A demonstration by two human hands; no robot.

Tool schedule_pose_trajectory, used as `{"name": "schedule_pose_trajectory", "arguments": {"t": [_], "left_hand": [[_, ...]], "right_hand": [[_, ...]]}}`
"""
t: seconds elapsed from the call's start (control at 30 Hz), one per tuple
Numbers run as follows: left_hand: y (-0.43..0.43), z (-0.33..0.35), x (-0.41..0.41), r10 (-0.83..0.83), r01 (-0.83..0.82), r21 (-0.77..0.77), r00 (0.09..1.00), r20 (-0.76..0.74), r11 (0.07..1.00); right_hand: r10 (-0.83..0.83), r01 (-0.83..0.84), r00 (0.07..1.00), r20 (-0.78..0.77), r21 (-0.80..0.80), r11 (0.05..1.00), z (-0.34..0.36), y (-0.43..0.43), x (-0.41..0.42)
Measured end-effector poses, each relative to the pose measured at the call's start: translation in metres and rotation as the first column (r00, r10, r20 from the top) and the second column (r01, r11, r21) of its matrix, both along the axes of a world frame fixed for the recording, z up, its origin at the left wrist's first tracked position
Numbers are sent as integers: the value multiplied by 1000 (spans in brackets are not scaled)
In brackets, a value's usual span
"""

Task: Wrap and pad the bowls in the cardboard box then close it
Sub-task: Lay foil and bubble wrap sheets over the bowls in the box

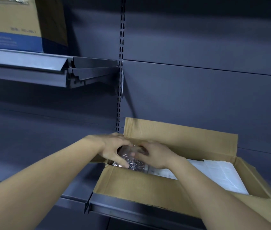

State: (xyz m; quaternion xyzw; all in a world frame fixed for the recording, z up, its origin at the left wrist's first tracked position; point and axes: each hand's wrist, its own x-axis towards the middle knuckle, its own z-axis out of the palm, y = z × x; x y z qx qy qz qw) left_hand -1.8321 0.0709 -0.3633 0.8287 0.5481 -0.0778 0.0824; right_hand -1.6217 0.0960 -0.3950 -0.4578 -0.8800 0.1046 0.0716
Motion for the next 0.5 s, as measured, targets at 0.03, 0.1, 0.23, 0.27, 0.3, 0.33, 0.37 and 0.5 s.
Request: {"name": "schedule_pose_trajectory", "arguments": {"t": [0.03,0.1,0.23,0.27,0.3,0.33,0.37,0.5], "left_hand": [[-1,4,1,8,-9,23,999,50,1000],[-1,8,6,20,-34,82,987,161,996],[-8,4,30,71,-119,133,945,319,984],[-9,3,37,71,-125,149,944,322,981],[-11,3,45,57,-114,161,945,323,980],[-14,4,54,49,-104,159,947,317,982],[-16,4,62,38,-92,161,950,310,983],[-20,3,94,47,-97,169,959,279,981]], "right_hand": [[-10,10,1000,-12,13,1000,5,0,2],[-50,51,999,-9,28,998,11,-1,10],[-129,128,992,14,41,991,13,-8,33],[-146,145,989,16,43,989,13,-12,40],[-166,165,986,17,41,985,15,-16,47],[-188,188,982,16,40,981,16,-21,55],[-211,210,977,14,41,977,18,-25,63],[-290,289,957,-5,55,956,22,-42,99]]}}
